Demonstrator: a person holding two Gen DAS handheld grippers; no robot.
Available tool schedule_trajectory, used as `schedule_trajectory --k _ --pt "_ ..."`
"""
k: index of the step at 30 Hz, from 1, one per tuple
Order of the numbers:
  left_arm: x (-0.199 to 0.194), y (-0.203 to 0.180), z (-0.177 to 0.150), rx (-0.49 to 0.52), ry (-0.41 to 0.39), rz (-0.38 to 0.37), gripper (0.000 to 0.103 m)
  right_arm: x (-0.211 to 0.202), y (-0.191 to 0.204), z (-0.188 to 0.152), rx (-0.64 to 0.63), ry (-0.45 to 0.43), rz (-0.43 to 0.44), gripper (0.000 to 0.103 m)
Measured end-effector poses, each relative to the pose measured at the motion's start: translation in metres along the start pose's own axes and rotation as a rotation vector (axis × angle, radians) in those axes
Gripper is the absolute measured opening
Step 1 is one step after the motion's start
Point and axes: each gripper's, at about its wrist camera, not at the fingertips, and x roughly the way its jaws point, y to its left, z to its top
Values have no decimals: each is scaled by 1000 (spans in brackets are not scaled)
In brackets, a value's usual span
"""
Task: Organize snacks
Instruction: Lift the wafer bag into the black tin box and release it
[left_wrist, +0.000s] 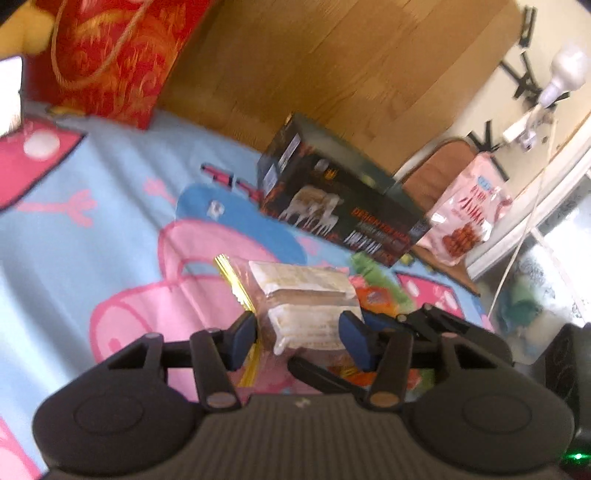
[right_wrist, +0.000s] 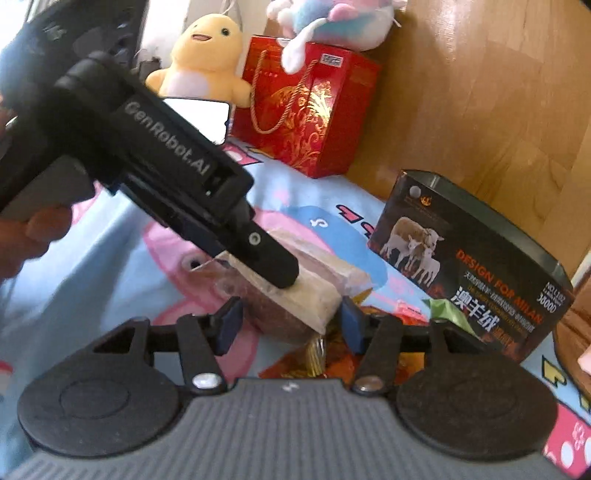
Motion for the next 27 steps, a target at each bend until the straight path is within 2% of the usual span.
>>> schedule_trajectory --k 2,5,9,12,15,17,19,21,23,27 --pt "-11 -11 8 31 -34 -21 49 -10 -1 3 32 -42 -11 55" --pt "-17 -30 30 79 -76 -50 49 -27 -1 12 -2 -145 -79 55" --pt "2 -54 68 148 -105 -70 49 -36 -23 29 10 -219 -160 55" --pt "30 -67 102 171 -106 -72 49 -34 -57 45 62 -223 -199 55" --pt "62 -72 124 188 -120 -30 53 -19 -99 61 147 -187 -200 57" --pt "75 -67 131 161 -105 -16 54 -3 -124 68 213 -164 -200 63" --pt "69 -57 130 128 -141 -34 54 7 -142 71 249 -130 -185 66" --pt "59 -43 126 107 -179 -29 55 1 -158 66 281 -129 -190 66" --pt "56 -29 125 79 -194 6 58 -20 -174 53 341 -171 -215 67" --pt "80 -15 125 31 -117 33 58 -54 -206 16 521 -209 -274 73"
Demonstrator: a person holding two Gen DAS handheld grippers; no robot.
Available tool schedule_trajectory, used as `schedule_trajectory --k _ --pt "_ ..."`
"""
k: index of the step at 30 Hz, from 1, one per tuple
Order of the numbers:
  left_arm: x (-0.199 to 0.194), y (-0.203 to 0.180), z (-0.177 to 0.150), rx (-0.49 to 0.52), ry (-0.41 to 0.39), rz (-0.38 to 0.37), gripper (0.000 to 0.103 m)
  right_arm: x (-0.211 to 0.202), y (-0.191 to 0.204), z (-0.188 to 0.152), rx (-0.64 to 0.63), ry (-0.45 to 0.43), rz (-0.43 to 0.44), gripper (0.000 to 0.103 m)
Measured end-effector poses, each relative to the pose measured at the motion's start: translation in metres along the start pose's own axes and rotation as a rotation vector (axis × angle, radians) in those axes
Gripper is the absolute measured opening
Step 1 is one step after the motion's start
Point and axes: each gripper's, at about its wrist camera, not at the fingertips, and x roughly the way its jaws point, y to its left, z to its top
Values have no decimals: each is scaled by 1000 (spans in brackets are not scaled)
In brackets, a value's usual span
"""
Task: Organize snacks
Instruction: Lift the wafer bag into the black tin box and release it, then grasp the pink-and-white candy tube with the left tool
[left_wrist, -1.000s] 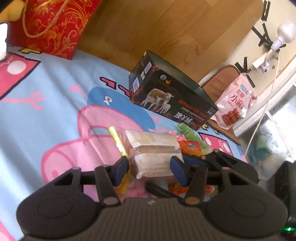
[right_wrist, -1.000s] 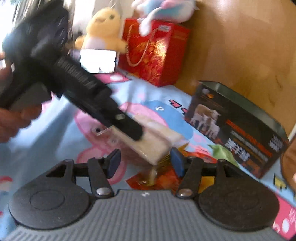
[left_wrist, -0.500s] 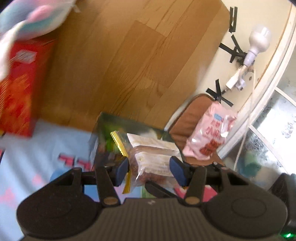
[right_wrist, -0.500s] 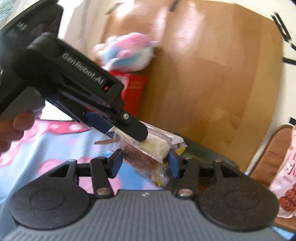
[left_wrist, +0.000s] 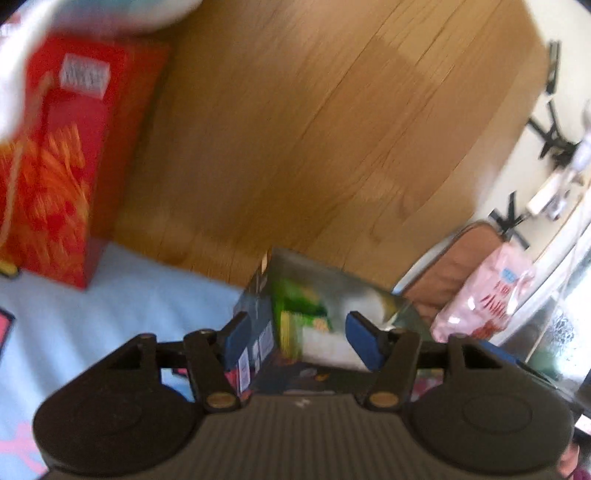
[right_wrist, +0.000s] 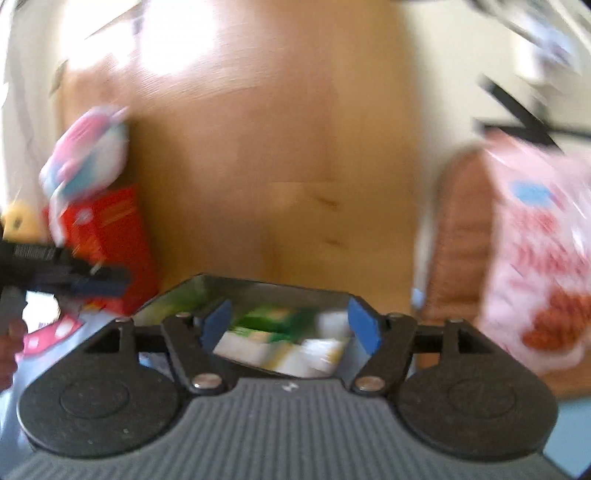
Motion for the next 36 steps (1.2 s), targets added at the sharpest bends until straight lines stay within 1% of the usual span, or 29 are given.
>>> schedule_trajectory --k 3,4,6,8,9,10,12,14,15,17,18,20,21,22,23,25,26,27,28,30,31,32,33,34,35,36 --pt "20 -2 -10 -2 53 25 55 10 -22 -9 110 61 -11 73" --pt "22 -3 -13 -10 50 22 57 15 -26 -13 137 86 -6 73" --pt "22 -4 -16 -11 47 34 57 25 -26 -24 167 129 27 75" --pt "19 -5 -17 -22 65 28 58 28 -22 -30 192 137 79 74" --pt "17 -7 -20 -17 69 35 58 33 -21 -32 210 166 114 78" --pt "15 -9 -22 -10 65 42 58 35 -17 -34 212 178 107 79" --pt "11 -8 -25 -18 65 34 58 32 -7 -35 174 171 91 81" --pt "9 -7 -27 -21 65 26 59 27 -8 -37 183 175 98 80" --pt "7 -6 -29 -15 61 30 60 22 -7 -39 187 174 99 80" --pt "3 -5 -31 -26 57 32 68 14 -6 -42 170 172 101 80" --pt "-3 -5 -31 -29 48 45 69 11 -5 -43 159 172 106 80" --pt "-27 -2 -37 -25 -19 70 73 2 -6 -43 164 149 118 80" --pt "-38 0 -42 -29 -41 67 73 -6 -9 -42 171 132 117 80" --pt "-49 2 -48 -42 -53 42 73 -16 -12 -42 181 116 116 80" --pt "-55 2 -55 -53 -50 7 73 -28 -15 -45 200 106 122 80" --pt "-53 -5 -67 -50 -5 -38 73 -37 -21 -52 250 136 153 73" --pt "-46 -11 -72 -33 24 -52 73 -36 -21 -56 267 170 171 65" --pt "-38 -20 -77 -10 51 -53 73 -32 -19 -61 267 201 175 58" --pt "-29 -27 -83 15 73 -44 72 -28 -15 -64 261 225 166 56" --pt "-12 -38 -95 41 138 -45 62 -15 -7 -70 274 266 151 51" --pt "-5 -40 -101 35 187 -62 52 -5 -3 -74 292 297 161 45" --pt "-2 -43 -108 42 214 -56 51 4 1 -80 311 347 172 38" --pt "-7 -49 -115 82 215 -26 50 6 6 -86 326 365 179 38" --pt "-10 -52 -122 118 227 4 50 3 13 -90 321 364 192 39" --pt "-17 -52 -130 124 228 12 49 -2 24 -92 282 359 195 39" --pt "-25 -49 -134 114 228 1 49 -8 35 -94 240 356 201 36"
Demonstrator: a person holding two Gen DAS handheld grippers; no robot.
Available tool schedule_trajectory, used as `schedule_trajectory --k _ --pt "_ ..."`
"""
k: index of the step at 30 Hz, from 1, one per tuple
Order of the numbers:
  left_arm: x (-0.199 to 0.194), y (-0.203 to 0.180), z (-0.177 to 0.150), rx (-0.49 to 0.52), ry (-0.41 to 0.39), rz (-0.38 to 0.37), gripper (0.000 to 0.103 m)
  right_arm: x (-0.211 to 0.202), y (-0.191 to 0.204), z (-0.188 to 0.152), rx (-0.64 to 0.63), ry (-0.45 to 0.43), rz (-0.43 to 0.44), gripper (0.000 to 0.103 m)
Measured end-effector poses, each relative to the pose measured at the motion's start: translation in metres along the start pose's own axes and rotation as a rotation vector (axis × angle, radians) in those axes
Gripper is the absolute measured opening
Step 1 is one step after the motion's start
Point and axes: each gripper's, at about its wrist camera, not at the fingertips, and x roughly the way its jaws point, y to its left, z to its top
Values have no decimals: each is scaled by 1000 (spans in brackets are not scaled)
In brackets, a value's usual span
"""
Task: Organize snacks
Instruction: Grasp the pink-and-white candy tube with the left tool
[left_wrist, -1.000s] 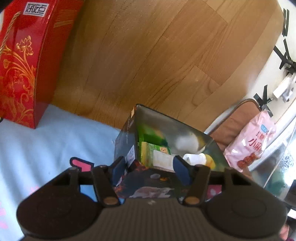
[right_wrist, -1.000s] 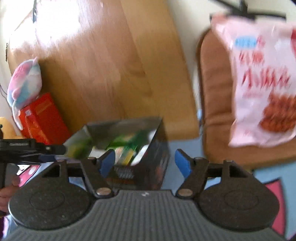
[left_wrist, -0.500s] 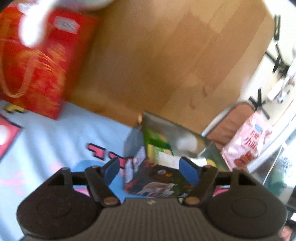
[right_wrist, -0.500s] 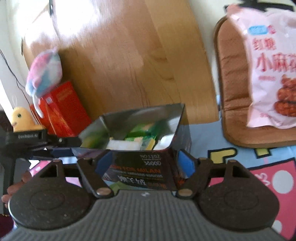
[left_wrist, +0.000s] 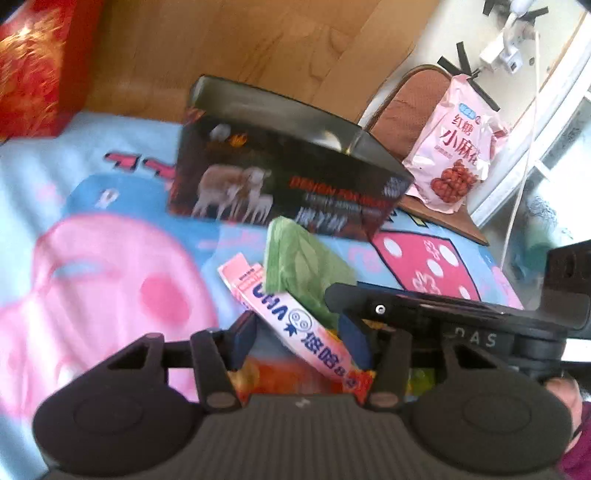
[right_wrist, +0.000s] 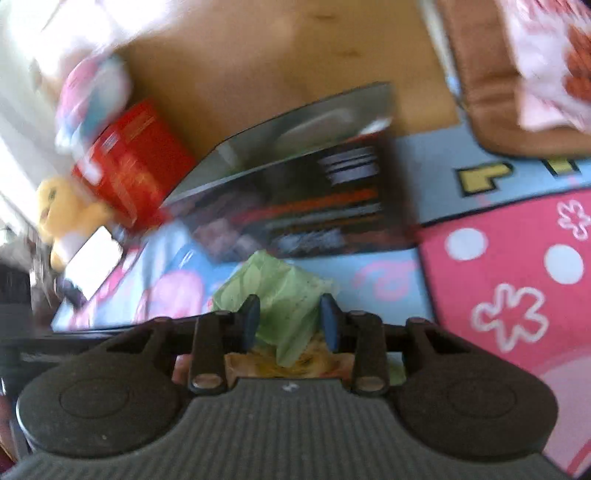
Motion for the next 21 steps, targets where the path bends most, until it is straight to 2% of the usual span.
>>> schedule_trajectory --k 3,4,7,11,12,15,17,21 --pt "-26 20 -21 -107 18 -94 52 -6 17 -20 -32 12 43 36" --pt "-35 25 -27 -128 12 -103 52 -8 21 -26 -48 23 70 37" --pt "-64 30 -39 -106 -38 -59 56 -20 39 -42 -142 17 130 37" --pt "-93 39 -34 -119 -117 -49 61 -54 52 -57 -258 -101 96 43" --pt "-95 40 -31 -118 -123 -43 61 -59 53 -61 -267 -110 99 47" --pt "-85 40 -17 -132 -117 -41 61 -60 64 -71 -354 -107 86 47" --pt "-78 35 -9 -101 -127 -42 62 -53 75 -77 -430 -100 51 47" --pt "-48 30 16 -42 -137 10 64 -42 82 -82 -493 -75 56 48"
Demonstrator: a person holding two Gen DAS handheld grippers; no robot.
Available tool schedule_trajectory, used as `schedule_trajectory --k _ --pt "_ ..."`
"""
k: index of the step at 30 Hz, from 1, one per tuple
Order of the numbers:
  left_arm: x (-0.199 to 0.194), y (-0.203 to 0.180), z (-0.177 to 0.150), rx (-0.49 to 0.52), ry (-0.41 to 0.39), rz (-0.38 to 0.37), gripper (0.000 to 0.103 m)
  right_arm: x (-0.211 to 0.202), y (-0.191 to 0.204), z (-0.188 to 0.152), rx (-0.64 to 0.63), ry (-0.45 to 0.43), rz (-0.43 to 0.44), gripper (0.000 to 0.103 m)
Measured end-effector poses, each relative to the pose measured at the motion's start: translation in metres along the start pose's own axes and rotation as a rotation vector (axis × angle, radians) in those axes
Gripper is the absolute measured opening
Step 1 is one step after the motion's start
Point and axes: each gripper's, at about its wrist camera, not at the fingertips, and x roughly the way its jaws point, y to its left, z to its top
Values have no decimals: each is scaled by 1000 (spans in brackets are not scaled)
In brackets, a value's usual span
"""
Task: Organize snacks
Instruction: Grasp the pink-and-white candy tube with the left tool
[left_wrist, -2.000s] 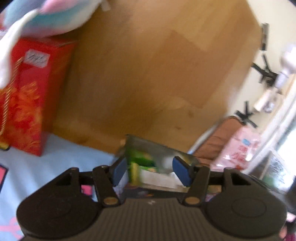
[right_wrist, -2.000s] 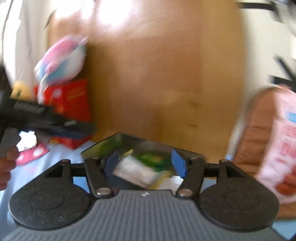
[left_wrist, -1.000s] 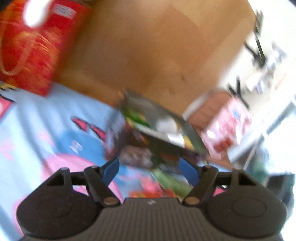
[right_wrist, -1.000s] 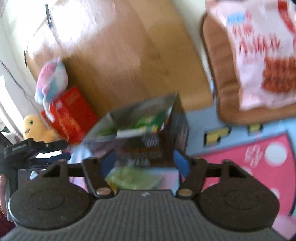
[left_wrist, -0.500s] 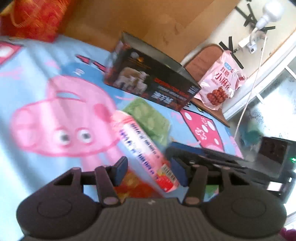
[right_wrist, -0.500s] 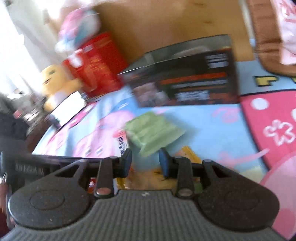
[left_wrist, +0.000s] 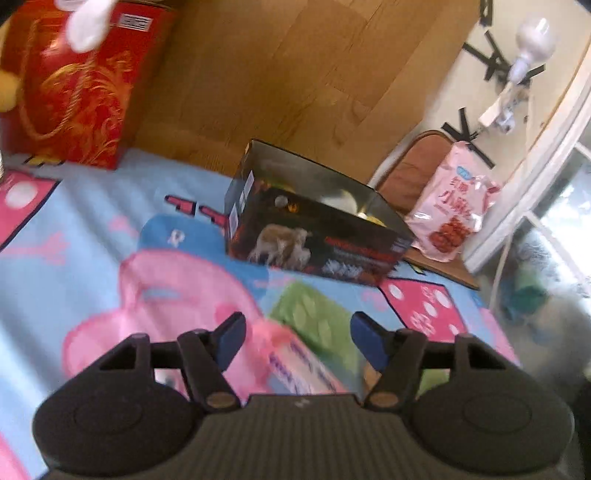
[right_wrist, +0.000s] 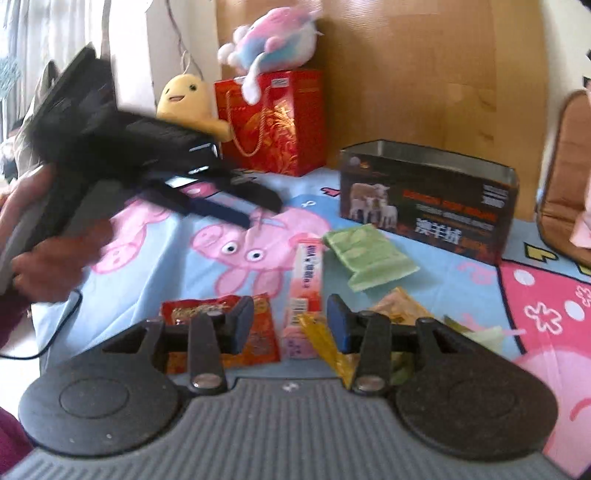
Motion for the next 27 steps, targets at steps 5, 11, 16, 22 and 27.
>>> schedule_trajectory --k 5,11,16,22,27 --pt "40 4 -2 -19 125 11 49 6 10 -6 -149 41 -125 45" --pt "2 2 -40 -20 119 -42 53 -13 -7 -19 -202 22 -329 49" --pt "-26 10 -30 -43 25 -2 65 -37 -1 -25 -127 -20 -146 49" --pt "-1 0 -9 28 10 14 66 -22 -6 -30 -26 52 -164 49" --pt "27 -7 -18 63 100 10 47 -10 -19 -25 44 68 -168 49"
